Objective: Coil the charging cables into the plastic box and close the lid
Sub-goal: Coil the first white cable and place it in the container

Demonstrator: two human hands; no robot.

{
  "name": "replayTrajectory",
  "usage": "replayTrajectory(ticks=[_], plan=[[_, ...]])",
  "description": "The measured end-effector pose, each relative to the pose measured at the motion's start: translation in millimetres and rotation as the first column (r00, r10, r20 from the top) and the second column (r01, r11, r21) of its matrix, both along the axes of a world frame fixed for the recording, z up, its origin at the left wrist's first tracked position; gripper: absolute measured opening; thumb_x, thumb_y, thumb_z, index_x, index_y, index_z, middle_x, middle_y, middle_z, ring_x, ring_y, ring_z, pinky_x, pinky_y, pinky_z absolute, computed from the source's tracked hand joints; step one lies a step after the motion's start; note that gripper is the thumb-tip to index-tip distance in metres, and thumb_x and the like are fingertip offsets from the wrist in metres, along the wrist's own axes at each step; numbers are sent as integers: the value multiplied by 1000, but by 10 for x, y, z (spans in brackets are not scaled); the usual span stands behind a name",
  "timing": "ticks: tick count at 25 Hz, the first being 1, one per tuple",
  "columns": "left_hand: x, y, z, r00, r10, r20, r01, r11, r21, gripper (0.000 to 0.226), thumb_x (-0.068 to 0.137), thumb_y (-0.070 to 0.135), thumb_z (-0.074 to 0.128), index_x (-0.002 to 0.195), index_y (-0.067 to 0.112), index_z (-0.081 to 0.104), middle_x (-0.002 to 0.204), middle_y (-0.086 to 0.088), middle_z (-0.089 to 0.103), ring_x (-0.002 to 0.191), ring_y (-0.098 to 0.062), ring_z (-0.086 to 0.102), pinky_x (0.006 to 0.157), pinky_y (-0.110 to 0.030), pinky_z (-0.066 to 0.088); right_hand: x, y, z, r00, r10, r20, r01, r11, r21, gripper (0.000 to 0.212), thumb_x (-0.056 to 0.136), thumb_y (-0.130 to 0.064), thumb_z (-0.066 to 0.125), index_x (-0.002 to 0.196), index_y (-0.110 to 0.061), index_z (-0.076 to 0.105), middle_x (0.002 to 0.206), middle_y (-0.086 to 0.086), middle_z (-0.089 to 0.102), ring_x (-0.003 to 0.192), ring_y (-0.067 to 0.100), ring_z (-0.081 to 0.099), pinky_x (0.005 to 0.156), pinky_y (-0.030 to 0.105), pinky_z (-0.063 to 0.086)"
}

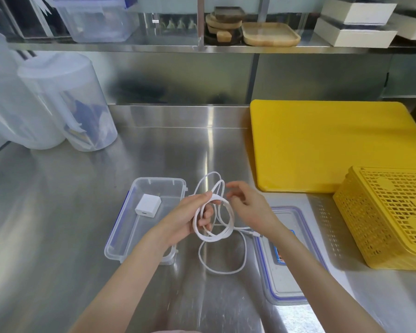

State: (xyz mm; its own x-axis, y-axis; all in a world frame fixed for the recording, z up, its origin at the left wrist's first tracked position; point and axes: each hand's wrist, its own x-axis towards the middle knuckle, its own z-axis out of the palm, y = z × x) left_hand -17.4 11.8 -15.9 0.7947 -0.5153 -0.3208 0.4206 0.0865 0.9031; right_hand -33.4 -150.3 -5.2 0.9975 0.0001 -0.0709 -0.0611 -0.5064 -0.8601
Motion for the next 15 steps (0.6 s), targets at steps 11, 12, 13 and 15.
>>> replayTrajectory(ticks=[11, 12, 13, 15], plan=[[38, 79, 339, 969, -247, -2, 244, 955, 166, 57, 93, 43, 39, 43, 22, 57, 32, 12, 31, 30, -3, 21, 36, -12, 27, -131, 116, 124, 836, 122, 535, 48, 955, -293, 37, 81, -36, 59, 113, -19, 53, 131, 7, 43, 124, 20, 38, 103, 33, 31], [35, 71, 354, 963, -269, -7, 267, 950, 165, 54, 91, 46, 40, 43, 23, 54, 32, 12, 31, 30, -3, 20, 35, -12, 26, -130, 102, 129, 822, 187, 538, 14, 937, -348, 33, 83, -37, 56, 112, -21, 56, 127, 6, 48, 122, 20, 41, 102, 35, 33], [33, 62, 363, 959, -283, -9, 281, 946, 160, 49, 87, 49, 42, 46, 24, 52, 32, 11, 32, 30, -2, 20, 35, -12, 25, -114, 86, 141, 825, 259, 502, -61, 925, -376, 30, 84, -37, 53, 110, -22, 57, 121, 3, 55, 117, 18, 47, 99, 34, 36], [33, 55, 365, 953, -304, 0, 300, 942, 148, 44, 81, 54, 43, 53, 22, 55, 34, 10, 34, 31, -2, 22, 36, -13, 26, -86, 64, 183, 884, 379, 274, -296, 907, -300, 23, 86, -38, 49, 107, -29, 53, 97, -5, 65, 94, 7, 60, 82, 23, 45]])
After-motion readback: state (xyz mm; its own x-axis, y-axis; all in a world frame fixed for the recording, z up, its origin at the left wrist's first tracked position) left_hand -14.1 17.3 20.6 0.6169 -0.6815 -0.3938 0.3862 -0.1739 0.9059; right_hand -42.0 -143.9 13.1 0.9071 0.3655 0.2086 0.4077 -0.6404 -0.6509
